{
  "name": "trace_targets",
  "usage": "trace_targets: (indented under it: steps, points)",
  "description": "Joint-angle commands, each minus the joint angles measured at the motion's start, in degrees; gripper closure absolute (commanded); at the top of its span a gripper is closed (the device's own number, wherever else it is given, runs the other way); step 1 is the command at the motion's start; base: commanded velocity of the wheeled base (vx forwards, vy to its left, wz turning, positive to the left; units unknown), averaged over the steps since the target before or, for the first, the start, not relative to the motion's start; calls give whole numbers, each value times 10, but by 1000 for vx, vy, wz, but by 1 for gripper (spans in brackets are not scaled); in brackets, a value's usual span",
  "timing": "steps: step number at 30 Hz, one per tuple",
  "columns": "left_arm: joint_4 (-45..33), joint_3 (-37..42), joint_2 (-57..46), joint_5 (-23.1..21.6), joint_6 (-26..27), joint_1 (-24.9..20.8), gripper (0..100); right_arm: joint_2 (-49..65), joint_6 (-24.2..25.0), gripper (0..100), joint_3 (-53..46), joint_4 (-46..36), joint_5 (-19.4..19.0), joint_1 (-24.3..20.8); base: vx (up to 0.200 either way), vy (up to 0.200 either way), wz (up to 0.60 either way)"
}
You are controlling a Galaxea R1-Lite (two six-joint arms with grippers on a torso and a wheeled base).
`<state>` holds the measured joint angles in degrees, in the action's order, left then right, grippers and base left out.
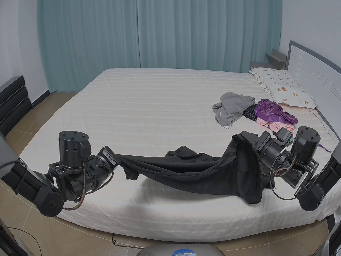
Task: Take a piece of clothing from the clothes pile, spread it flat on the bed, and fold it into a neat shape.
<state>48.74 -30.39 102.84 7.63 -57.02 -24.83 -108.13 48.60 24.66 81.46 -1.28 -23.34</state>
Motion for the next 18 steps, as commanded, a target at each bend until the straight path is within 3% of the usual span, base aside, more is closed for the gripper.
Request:
trace_targets:
  steps: [1,18]
  points:
    - [0,1,0,0,0,0,100,-1,0,100,0,0,0,-1,0,200,0]
    - [0,4,1,0,-1,1,100,-3,-5,100,6,-1,-1,-3,0,200,0]
